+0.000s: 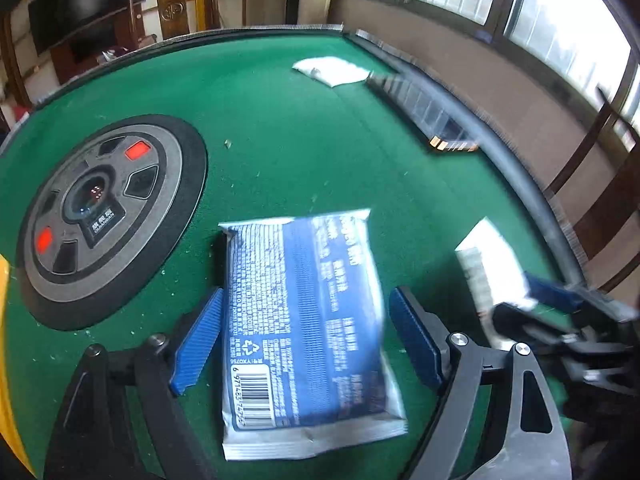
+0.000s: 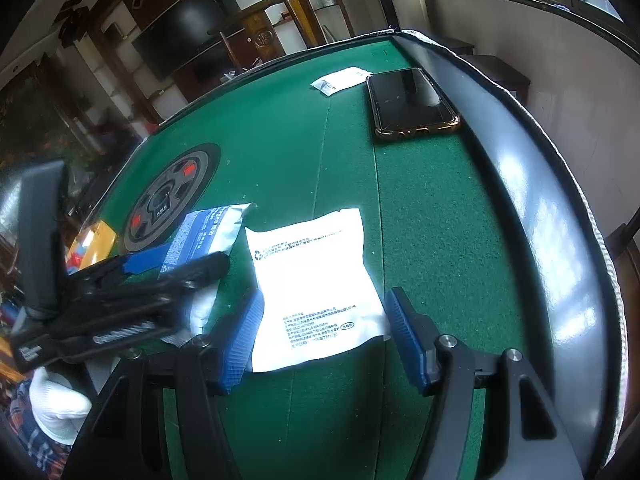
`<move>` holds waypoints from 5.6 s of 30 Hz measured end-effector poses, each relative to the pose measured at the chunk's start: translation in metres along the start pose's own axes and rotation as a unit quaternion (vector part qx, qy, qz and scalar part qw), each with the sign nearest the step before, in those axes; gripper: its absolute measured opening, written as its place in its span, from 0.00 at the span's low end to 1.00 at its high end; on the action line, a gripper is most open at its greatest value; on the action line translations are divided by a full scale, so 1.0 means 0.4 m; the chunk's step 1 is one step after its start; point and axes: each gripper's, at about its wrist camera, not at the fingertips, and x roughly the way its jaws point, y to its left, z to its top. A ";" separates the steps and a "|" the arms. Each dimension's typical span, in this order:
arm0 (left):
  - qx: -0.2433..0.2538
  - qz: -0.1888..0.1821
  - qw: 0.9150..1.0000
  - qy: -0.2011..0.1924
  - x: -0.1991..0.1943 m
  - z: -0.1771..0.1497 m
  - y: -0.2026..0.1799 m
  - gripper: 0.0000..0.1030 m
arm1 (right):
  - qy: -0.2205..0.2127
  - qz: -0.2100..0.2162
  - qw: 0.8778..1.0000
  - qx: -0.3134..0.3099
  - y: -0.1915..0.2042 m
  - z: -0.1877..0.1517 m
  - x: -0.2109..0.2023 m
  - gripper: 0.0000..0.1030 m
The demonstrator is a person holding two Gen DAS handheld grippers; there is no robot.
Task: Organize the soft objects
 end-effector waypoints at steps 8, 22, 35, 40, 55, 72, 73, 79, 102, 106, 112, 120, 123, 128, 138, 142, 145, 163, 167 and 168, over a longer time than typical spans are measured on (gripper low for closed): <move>0.011 -0.032 0.999 0.001 -0.035 -0.015 0.015 0.64 | -0.015 0.007 1.000 0.002 -0.001 0.003 -0.010 0.57; -0.043 -0.093 0.994 -0.037 -0.200 -0.091 0.095 0.63 | -0.020 0.014 1.000 0.003 -0.002 0.006 -0.004 0.57; -0.097 -0.134 0.985 -0.044 -0.345 -0.245 0.219 0.64 | -0.025 -0.001 1.000 0.004 -0.007 0.004 0.000 0.57; -0.134 -0.120 0.982 -0.059 -0.420 -0.327 0.316 0.64 | -0.027 -0.005 1.000 0.005 -0.006 0.003 0.001 0.57; -0.292 -0.011 0.951 -0.102 -0.578 -0.560 0.669 0.64 | -0.022 0.000 0.999 -0.028 0.057 -0.013 -0.029 0.57; -0.349 0.052 0.934 -0.056 -0.465 -0.536 0.874 0.65 | 0.033 0.141 0.972 -0.185 0.558 -0.120 -0.020 0.57; -0.352 0.056 0.933 -0.052 -0.456 -0.531 0.881 0.65 | 0.039 0.148 0.969 -0.193 0.590 -0.130 -0.009 0.57; -0.375 0.030 0.925 -0.047 -0.449 -0.546 0.895 0.65 | 0.074 0.181 0.949 -0.247 0.781 -0.204 0.051 0.57; -0.377 0.059 0.908 -0.171 -0.636 -0.635 0.896 0.70 | 0.087 0.106 0.907 -0.399 1.076 -0.396 0.170 0.70; -0.363 0.083 0.912 -0.175 -0.641 -0.627 0.878 0.70 | 0.072 0.114 0.908 -0.396 1.064 -0.390 0.137 0.72; -0.341 0.148 0.910 -0.184 -0.660 -0.611 0.841 0.72 | 0.038 0.141 0.928 -0.344 0.997 -0.356 0.084 0.73; -0.307 0.243 0.898 -0.200 -0.692 -0.576 0.761 0.80 | 0.033 0.139 0.950 -0.279 0.888 -0.313 0.078 0.73; -0.298 0.272 0.891 -0.208 -0.706 -0.562 0.732 0.80 | 0.029 0.140 0.953 -0.267 0.854 -0.306 0.070 0.74; -0.290 0.322 0.875 -0.217 -0.729 -0.545 0.687 0.83 | 0.021 0.141 0.955 -0.261 0.813 -0.304 0.052 0.74; -0.270 0.363 0.828 -0.333 -0.841 -0.560 0.578 0.95 | -0.027 0.161 0.955 -0.249 0.761 -0.294 -0.011 0.74; -0.271 0.337 0.824 -0.366 -0.883 -0.567 0.561 1.00 | -0.124 0.144 0.950 -0.246 0.749 -0.300 -0.090 0.74; -0.261 0.331 0.842 -0.338 -0.880 -0.547 0.558 1.00 | -0.237 0.097 0.936 -0.240 0.740 -0.327 -0.164 0.99; -0.319 0.280 0.883 -0.202 -0.739 -0.555 0.624 1.00 | -0.099 0.044 0.933 -0.343 0.853 -0.398 -0.023 0.99; -0.331 0.255 0.891 -0.176 -0.705 -0.564 0.653 1.00 | -0.084 0.032 0.929 -0.358 0.881 -0.408 -0.004 0.99; -0.331 0.251 0.894 -0.170 -0.697 -0.564 0.659 1.00 | -0.080 0.029 0.928 -0.362 0.888 -0.409 0.002 0.99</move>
